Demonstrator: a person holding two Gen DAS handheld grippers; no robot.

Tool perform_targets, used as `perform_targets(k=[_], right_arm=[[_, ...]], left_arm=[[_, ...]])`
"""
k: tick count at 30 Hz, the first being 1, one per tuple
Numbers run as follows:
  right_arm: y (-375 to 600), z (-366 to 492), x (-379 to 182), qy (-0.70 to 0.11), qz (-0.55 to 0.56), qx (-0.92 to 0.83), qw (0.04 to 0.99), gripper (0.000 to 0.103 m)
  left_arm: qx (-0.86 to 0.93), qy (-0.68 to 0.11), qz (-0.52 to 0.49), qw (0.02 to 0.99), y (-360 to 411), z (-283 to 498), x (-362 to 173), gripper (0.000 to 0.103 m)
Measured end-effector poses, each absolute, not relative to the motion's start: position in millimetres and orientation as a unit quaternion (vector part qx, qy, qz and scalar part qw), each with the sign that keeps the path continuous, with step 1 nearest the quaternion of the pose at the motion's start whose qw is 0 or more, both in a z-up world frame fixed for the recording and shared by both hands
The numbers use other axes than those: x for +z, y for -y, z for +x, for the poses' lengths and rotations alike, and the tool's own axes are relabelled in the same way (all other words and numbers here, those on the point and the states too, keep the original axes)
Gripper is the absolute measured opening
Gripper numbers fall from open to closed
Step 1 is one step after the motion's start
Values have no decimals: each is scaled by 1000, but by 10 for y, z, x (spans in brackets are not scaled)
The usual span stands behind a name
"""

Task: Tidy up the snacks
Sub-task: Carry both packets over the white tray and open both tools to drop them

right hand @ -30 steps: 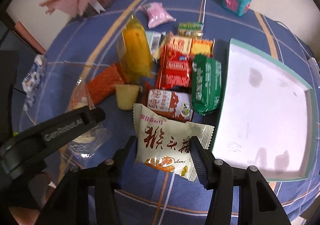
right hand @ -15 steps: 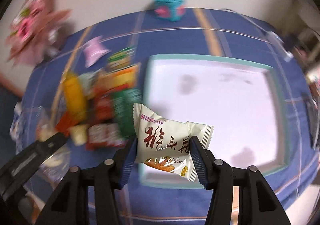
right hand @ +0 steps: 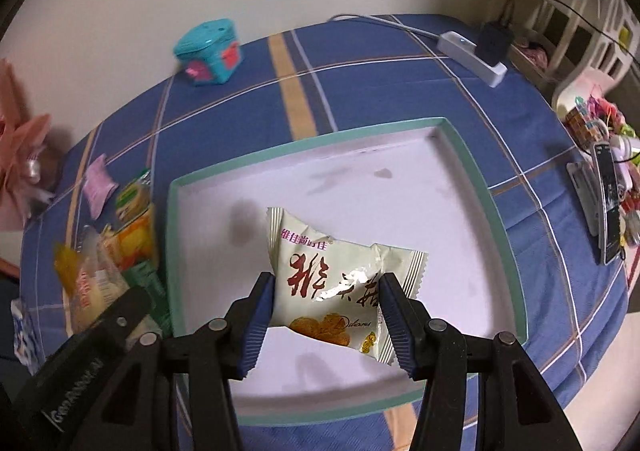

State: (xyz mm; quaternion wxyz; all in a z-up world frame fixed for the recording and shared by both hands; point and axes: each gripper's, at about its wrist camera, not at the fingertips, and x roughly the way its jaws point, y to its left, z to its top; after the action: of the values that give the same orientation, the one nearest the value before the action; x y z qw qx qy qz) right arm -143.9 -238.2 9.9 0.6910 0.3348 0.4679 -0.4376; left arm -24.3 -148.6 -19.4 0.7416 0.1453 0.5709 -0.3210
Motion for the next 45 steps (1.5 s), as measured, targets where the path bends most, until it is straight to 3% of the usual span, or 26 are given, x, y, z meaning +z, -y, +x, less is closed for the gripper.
perform_targets(k=[18,20,22,23,27,31,33,34,36,45], right_arm=[[3072,-1640,-168,-437,347,-477,679,57],[3096,-1647,-184,-438,346,-480,677,58],[3111,-1658,-191,-437,349,-480,676,64],[3116,-1665,-189,-436,351,-479,676,71],[3110,-1680,-167,-440,348,-481,673,82],[3090,-1676,-159,-451,353,-472,670,85],[3075,-1673,-151,-452,354,-471,670,101],[3067,-1677,-138,-452,352,-472,670,103],[3061,-1676,-120,-455,351,-469,671,103],[3012,-1677,114,-450,341,-472,677,103]], left_arm=[[-372,-543,155,737,2094,-261,-388,57],[-369,-541,156,739,2106,-264,-391,61],[-367,-540,161,740,2109,-275,-381,86],[-367,-538,165,740,2108,-285,-364,88],[-363,-526,179,748,2079,-293,-261,89],[-351,-514,196,758,2037,-242,-128,95],[-342,-507,201,765,2005,-206,-68,96],[-338,-501,202,771,1983,-179,-26,98],[-333,-491,199,780,1939,-121,39,103],[-315,-472,181,803,1713,56,169,103]])
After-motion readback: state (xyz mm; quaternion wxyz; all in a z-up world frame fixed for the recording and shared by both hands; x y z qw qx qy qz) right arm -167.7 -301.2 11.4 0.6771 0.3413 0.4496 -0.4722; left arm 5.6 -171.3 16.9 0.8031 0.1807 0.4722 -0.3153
